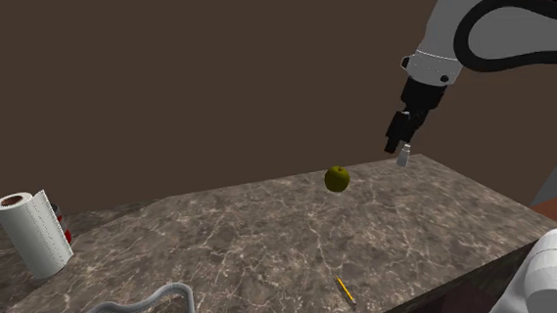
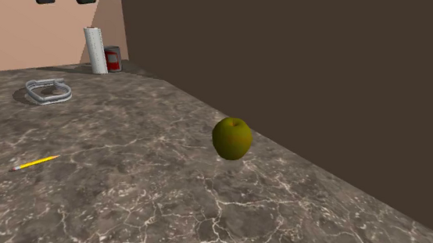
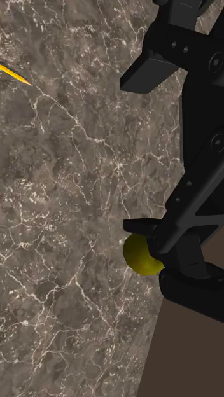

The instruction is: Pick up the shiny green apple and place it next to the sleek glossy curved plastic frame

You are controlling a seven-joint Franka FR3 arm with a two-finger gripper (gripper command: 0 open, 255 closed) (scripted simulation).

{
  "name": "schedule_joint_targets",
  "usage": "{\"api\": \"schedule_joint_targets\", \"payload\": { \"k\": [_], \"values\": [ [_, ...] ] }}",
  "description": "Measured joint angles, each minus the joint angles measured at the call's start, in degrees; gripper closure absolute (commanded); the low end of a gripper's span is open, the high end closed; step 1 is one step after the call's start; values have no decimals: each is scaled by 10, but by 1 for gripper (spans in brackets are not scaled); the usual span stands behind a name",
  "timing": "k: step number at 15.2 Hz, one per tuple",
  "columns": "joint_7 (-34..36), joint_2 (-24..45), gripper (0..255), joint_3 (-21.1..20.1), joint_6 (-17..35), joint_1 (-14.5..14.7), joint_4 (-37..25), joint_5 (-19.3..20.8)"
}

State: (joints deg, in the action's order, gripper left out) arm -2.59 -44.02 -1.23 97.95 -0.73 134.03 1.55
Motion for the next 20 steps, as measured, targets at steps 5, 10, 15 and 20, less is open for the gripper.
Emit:
{"api": "schedule_joint_targets", "payload": {
  "k": [5, 10, 15, 20],
  "values": [
    [-19, 43, 0, 18, 50, -6, 6, 9],
    [-53, 120, 0, 49, 125, -15, 1, 18],
    [-91, 219, 0, 81, 200, -21, -27, 18],
    [-128, 319, 0, 107, 264, -24, -65, 4]
  ]
}}
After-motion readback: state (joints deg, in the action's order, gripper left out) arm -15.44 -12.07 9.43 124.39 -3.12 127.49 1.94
